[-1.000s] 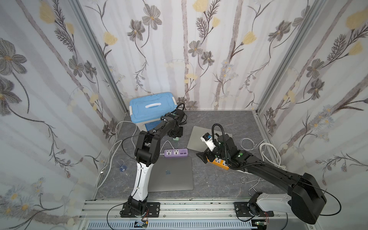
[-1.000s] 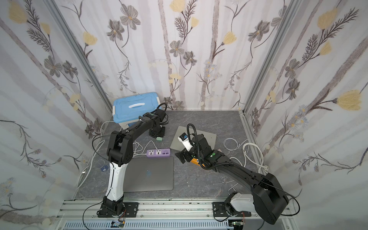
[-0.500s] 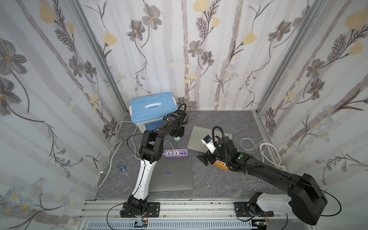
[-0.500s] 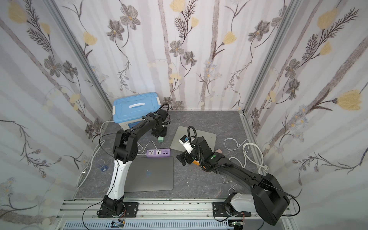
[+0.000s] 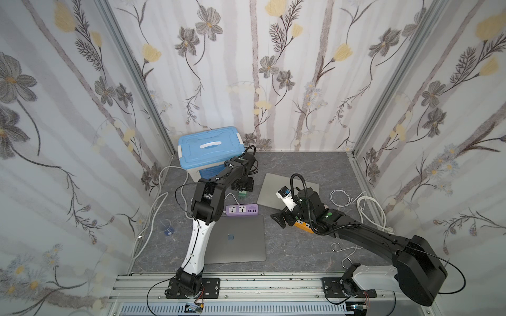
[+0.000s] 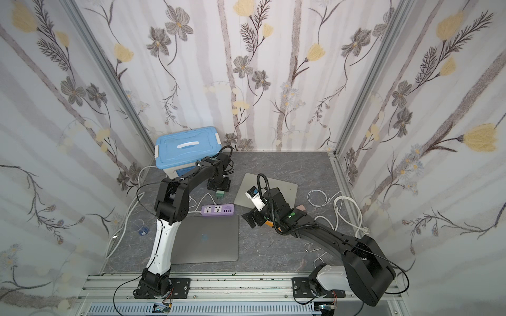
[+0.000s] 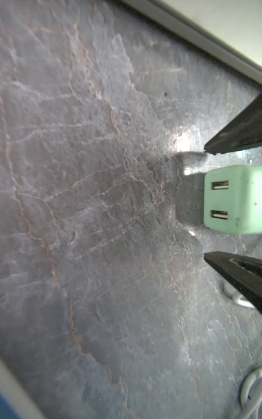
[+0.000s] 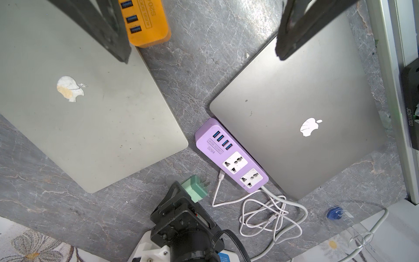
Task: Unplug the laptop charger
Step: Place the plug at the center of the board, then reset both arms
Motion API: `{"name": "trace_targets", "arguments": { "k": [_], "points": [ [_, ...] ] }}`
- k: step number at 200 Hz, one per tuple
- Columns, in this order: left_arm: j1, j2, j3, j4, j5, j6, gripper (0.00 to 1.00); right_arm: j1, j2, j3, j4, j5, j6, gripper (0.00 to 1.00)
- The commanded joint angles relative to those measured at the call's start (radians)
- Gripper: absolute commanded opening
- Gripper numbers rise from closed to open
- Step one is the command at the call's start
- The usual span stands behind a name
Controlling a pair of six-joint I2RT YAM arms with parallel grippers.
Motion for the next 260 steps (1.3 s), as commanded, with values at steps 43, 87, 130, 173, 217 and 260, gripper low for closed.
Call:
{"name": "trace_targets", "arguments": {
  "k": [43,87,130,173,217,260],
  "points": [
    [-0.007,-0.193,-0.048,0.112,0.018,0.049,0.96,-0.003,-0.086,-0.034,0.019,0.044,0.008,1.00],
    [-0.007,-0.637,-0.370,0.303,0.021,0.057,1.00,-0.062,-0.326,-0.058,-0.024,0.089,-0.016,1.00],
    [0.037,-1.141,-0.794,0.423,-0.041,0.042,1.00,-0.176,-0.602,-0.050,-0.143,0.113,-0.001,1.00],
    [0.071,-1.491,-1.094,0.369,-0.239,-0.034,1.00,-0.258,-0.773,-0.112,-0.229,0.200,0.088,1.00],
    [0.082,-1.694,-1.448,0.603,-0.504,-0.061,1.00,-0.395,-0.879,-0.311,-0.107,0.232,0.131,1.00],
    [0.165,-1.525,-1.670,1.170,-0.623,0.035,1.00,-0.589,-0.885,-0.457,0.149,0.185,0.100,1.00]
  ]
}}
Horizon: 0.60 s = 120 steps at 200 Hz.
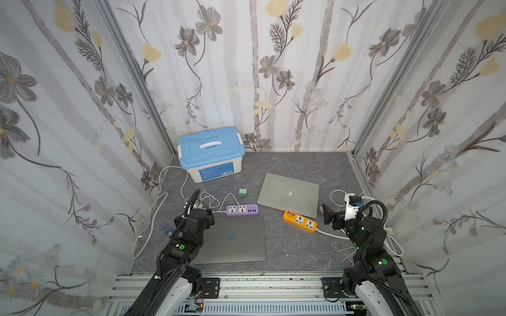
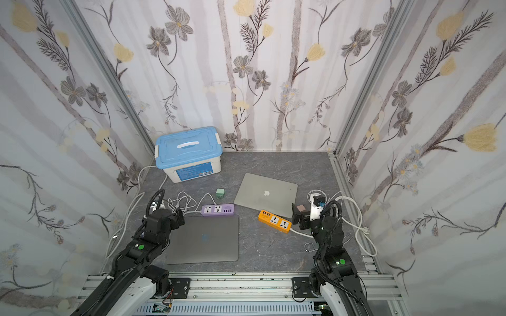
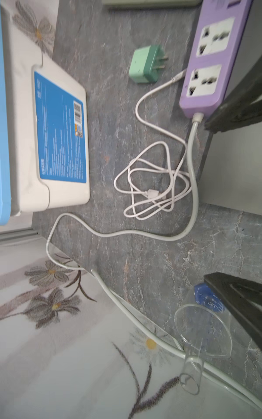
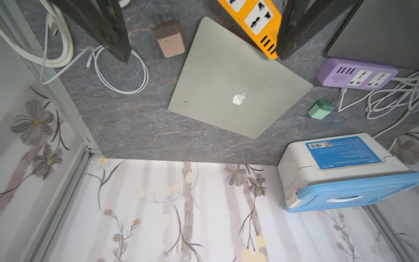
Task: Unplug the laptop charger
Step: Reset both arms
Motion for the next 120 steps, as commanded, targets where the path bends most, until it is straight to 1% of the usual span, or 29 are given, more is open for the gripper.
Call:
{"name": "trace_targets", "arguments": {
  "k": [1,12,27,36,46,59,66,73,90,107,112,120],
  "points": [
    [0.058,0.134,-0.055,0.424,-0.099,0.066,1.00,-0.073,0.029,-0.057,0.210,-0.015,0.004,1.00],
    [0.116,0.236,-0.024,0.449,-0.064,0.072,1.00,-0.123,0.067,-0.084,0.277,-0.053,0.008,1.00],
    [0.178,0.327,-0.001,0.492,0.059,0.066,1.00,-0.183,0.101,-0.142,0.402,-0.086,0.020,1.00],
    [0.193,0.361,-0.019,0.564,0.090,0.039,1.00,-0.207,0.106,-0.186,0.497,-0.090,0.016,1.00],
    [0.208,0.404,-0.047,0.653,0.119,0.022,1.00,-0.230,0.111,-0.231,0.582,-0.068,0.015,1.00],
    [0.222,0.458,-0.045,0.686,0.143,0.054,1.00,-0.265,0.133,-0.263,0.650,-0.073,0.000,1.00],
    [0.225,0.469,-0.031,0.671,0.163,0.073,1.00,-0.283,0.158,-0.267,0.667,-0.083,-0.014,1.00],
    [0.230,0.481,-0.034,0.707,0.183,0.101,1.00,-0.298,0.191,-0.267,0.686,-0.100,-0.033,1.00],
    [0.258,0.509,-0.036,0.759,0.232,0.103,1.00,-0.336,0.289,-0.280,0.784,-0.156,-0.038,1.00],
    [0.281,0.546,-0.019,0.782,0.272,0.115,1.00,-0.350,0.404,-0.292,0.917,-0.181,-0.015,1.00],
    [0.286,0.558,-0.012,0.788,0.286,0.122,1.00,-0.352,0.434,-0.275,0.916,-0.201,-0.028,1.00],
    [0.291,0.565,0.000,0.788,0.306,0.137,1.00,-0.350,0.479,-0.261,0.962,-0.237,-0.046,1.00]
  ]
}}
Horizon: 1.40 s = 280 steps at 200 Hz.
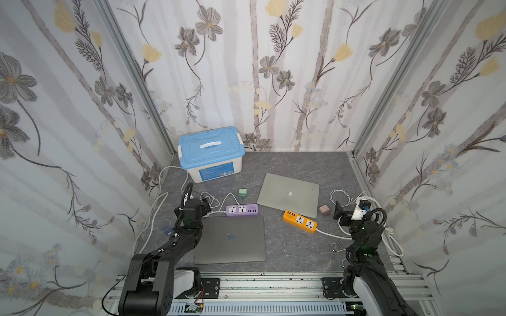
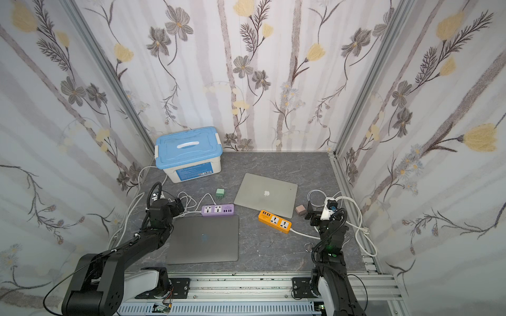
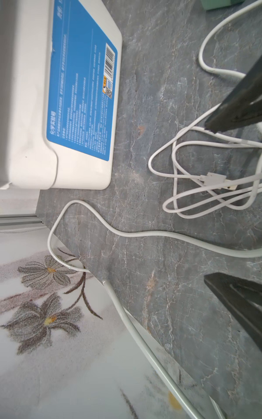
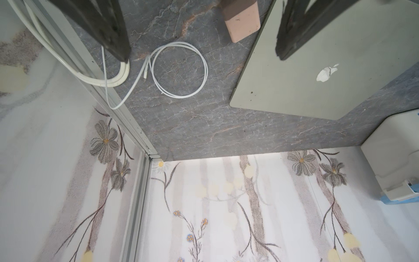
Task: Unplug the laptop charger
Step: Reset both arms
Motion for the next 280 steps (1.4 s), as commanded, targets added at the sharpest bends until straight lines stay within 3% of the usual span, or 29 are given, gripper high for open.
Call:
{"name": "trace_targets", "arguments": {
  "k": [1,43,70,90,106,119,134,145,158,181,280],
  "points": [
    [0.015,0.027,0.029,0.099,0.089,0.051,1.00,-0.005,0.102,0.026,0.244,-0.105,-0.021,1.00],
    [0.024,0.113,0.089,0.076,0.164,0.082,1.00,-0.005,0.319,0.111,0.396,-0.179,-0.004,1.00],
    [0.026,0.152,0.089,0.159,0.216,0.096,1.00,-0.002,0.427,0.139,0.520,-0.205,0.011,1.00],
    [0.026,0.201,0.092,0.214,0.230,0.122,1.00,-0.004,0.513,0.199,0.488,-0.270,-0.005,1.00],
    [0.026,0.274,0.055,0.354,0.237,0.130,1.00,0.036,0.521,0.209,0.469,-0.270,-0.063,1.00],
    [0.024,0.336,0.042,0.438,0.244,0.139,1.00,0.083,0.523,0.193,0.478,-0.194,-0.101,1.00],
    [0.026,0.332,0.069,0.377,0.258,0.141,1.00,0.112,0.574,0.136,0.641,-0.133,-0.107,1.00],
    [0.027,0.325,0.078,0.348,0.265,0.139,1.00,0.112,0.545,0.164,0.533,-0.131,-0.116,1.00],
    [0.027,0.322,0.078,0.341,0.266,0.137,1.00,0.115,0.565,0.155,0.588,-0.128,-0.110,1.00],
    [0.028,0.325,0.076,0.354,0.264,0.138,1.00,0.121,0.554,0.175,0.530,-0.006,-0.069,1.00],
    [0.027,0.325,0.078,0.347,0.267,0.138,1.00,0.136,0.550,0.168,0.544,0.024,-0.075,1.00]
  ]
}}
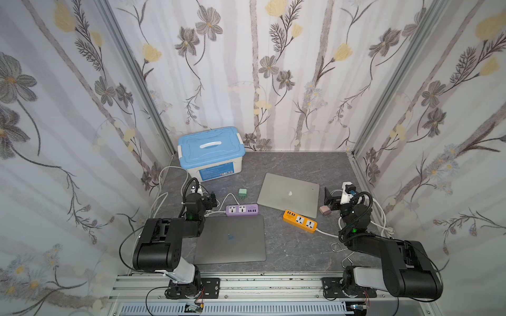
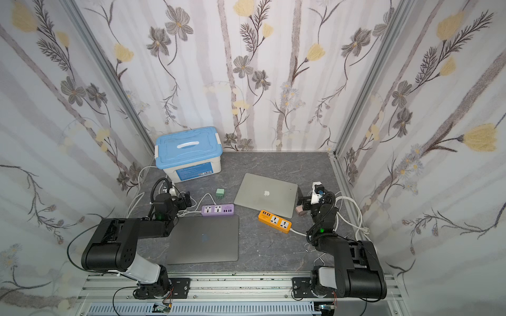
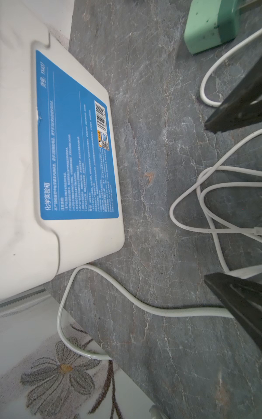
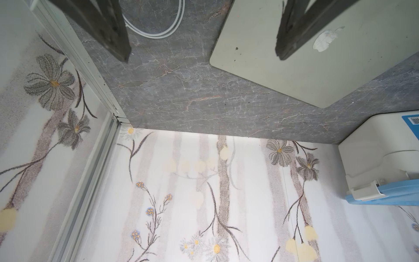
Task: Unplug the laptop charger
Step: Reset both arms
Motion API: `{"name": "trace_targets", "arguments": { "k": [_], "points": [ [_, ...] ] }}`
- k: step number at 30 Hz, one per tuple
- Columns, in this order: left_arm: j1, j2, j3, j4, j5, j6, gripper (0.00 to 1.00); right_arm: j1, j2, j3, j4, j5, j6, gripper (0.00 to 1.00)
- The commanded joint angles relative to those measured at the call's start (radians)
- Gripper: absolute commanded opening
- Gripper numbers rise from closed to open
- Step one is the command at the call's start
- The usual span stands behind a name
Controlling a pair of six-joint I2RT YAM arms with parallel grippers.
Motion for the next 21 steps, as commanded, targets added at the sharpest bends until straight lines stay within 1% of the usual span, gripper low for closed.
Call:
{"name": "trace_targets", "arguments": {
  "k": [1,21],
  "points": [
    [0.001,0.001,0.006,0.032,0.006,0.016,1.00,0.001,-0.001,0.003,0.044,0.018,0.006,1.00],
    [0.001,0.000,0.006,0.032,0.006,0.016,1.00,-0.001,0.000,0.007,0.038,0.016,0.008,1.00]
  ]
}}
